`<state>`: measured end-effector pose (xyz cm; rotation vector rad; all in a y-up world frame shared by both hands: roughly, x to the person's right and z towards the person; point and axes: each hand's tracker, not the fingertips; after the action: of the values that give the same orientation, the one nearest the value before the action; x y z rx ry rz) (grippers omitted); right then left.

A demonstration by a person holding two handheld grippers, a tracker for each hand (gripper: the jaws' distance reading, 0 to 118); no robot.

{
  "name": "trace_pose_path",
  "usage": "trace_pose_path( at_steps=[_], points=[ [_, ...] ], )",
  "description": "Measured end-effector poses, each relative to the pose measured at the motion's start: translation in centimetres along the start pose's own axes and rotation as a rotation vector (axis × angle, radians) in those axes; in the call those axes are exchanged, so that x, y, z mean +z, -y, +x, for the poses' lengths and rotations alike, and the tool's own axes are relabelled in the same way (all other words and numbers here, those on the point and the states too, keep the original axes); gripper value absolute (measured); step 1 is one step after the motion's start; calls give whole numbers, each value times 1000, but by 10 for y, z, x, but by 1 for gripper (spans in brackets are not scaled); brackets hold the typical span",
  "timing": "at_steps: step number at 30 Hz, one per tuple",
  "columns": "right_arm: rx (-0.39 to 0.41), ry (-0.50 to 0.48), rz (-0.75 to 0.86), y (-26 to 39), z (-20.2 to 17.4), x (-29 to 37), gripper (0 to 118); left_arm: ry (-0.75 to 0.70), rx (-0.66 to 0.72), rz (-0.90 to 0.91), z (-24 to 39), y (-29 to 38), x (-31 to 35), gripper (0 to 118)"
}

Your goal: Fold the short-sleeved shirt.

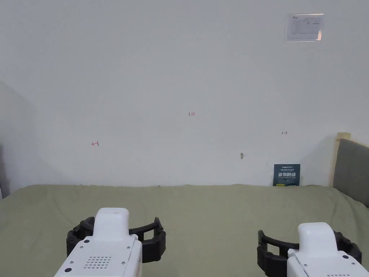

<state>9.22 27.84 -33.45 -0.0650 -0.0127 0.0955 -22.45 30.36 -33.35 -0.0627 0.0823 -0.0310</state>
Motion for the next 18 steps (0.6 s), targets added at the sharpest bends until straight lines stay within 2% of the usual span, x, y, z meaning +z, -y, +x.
trace_pose_path(
  at_steps=[2,3,6,7,8,9,10,11,14,15,18],
  points=[
    [-2,1,-2,0,0,0,118,0,4,0,-1,0,0,118],
    [-49,-11,19,0,0,0,118,-1,6,0,-1,0,0,118],
    [-44,-10,-1,1,4,1,118,8,1,-7,-2,-1,1,118],
    [-48,-19,2,0,5,2,118,28,-3,-12,-3,0,2,109],
    [-51,-30,-5,-1,6,4,116,29,-8,-13,-3,0,3,82],
    [-53,-38,3,-1,7,8,99,25,-23,-21,-1,0,2,25],
    [-40,0,11,-1,7,9,20,-5,-50,-52,1,4,-2,0],
    [-28,53,1,-1,5,6,1,-32,-10,-35,-2,6,-1,0],
    [-78,23,-4,-1,31,13,1,32,29,-64,-5,6,0,0],
    [-82,22,-15,3,12,1,1,18,13,-64,-5,6,-1,0],
    [-98,34,-26,8,20,-1,1,14,-1,-73,-3,8,-2,0]
  ],
)
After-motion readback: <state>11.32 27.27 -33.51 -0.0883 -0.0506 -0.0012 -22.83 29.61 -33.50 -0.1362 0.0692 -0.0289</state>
